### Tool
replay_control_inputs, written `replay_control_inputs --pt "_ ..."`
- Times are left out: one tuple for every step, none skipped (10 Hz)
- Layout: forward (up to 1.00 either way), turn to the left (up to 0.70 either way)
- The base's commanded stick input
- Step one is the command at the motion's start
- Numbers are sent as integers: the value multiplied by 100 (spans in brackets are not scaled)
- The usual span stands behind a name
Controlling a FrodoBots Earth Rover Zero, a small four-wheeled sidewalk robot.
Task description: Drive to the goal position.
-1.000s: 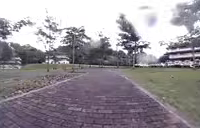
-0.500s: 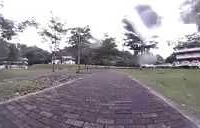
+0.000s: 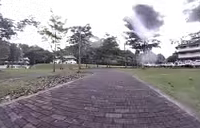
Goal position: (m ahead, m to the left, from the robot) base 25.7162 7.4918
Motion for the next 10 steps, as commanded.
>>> replay_control_inputs --pt "70 0" --pt "70 0" --pt "70 0" --pt "70 0" --pt "70 0" --pt "70 0" --pt "70 0" --pt "70 0" --pt "70 0" --pt "70 0"
